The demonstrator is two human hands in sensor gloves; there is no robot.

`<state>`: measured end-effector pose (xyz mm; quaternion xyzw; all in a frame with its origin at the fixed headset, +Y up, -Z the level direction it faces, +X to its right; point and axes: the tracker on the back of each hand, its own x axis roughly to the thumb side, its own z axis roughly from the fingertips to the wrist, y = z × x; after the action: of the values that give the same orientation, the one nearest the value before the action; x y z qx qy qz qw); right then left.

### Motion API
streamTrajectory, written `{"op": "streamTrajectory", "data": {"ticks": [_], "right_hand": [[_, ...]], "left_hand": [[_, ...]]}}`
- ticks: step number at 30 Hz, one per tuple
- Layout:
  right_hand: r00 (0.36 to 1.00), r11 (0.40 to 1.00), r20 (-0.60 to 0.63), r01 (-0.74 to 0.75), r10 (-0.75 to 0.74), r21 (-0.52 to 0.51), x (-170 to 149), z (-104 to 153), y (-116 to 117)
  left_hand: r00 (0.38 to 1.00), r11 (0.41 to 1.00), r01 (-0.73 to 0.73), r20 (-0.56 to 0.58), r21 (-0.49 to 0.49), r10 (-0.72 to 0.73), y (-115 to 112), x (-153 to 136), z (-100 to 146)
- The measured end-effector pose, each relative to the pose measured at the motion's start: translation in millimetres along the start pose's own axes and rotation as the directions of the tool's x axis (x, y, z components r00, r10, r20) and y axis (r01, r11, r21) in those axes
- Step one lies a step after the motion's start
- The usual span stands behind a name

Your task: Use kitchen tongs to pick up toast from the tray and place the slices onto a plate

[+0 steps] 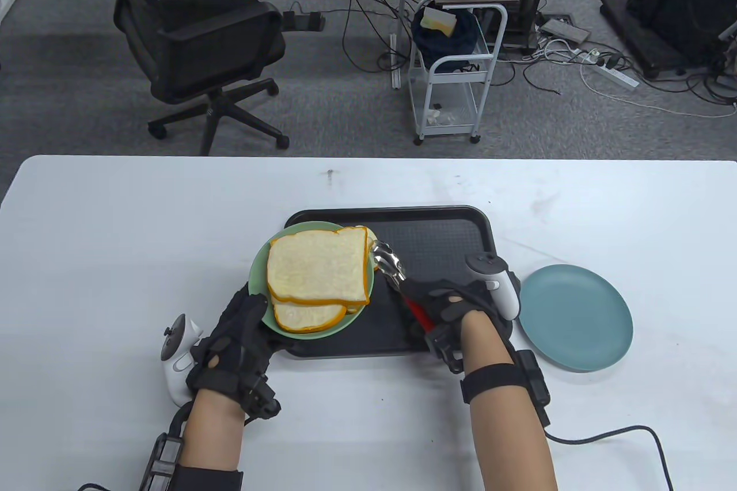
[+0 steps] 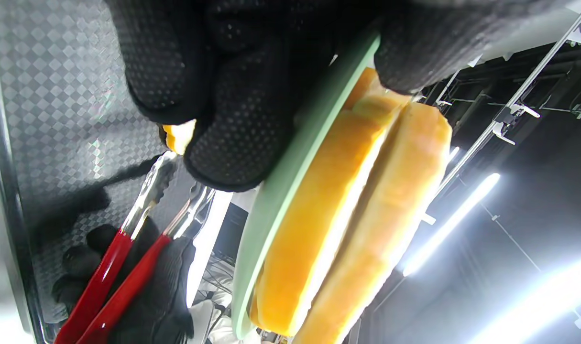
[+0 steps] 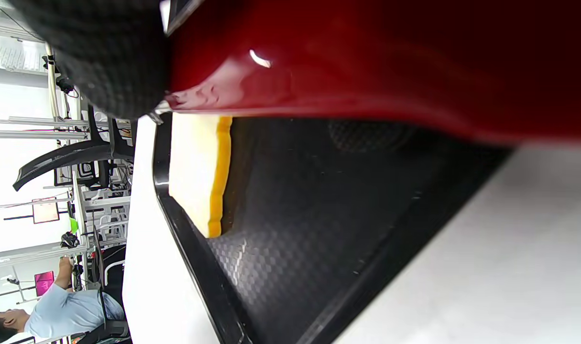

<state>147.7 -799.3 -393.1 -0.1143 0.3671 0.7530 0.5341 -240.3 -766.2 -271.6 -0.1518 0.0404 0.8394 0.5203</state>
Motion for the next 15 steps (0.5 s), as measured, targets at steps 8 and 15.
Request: {"op": "streamTrajectory", "data": {"ticks": [8,15], "right_hand": [[0.998,0.999,-0.055,-0.013,0.011,-0.042,6.6,-24.8,13.3],[1.000,0.998,-0.002,0.013,-0.013,-0.062,2.6,-9.2,2.4]], "left_hand": [[1.000,1.000,-0.006,-0.016,-0.004,0.006,0.7,-2.7,-1.5],[1.000,1.000,0.003,-0.017,0.007,-0.002,3.1,-0.8,-2.9]]}}
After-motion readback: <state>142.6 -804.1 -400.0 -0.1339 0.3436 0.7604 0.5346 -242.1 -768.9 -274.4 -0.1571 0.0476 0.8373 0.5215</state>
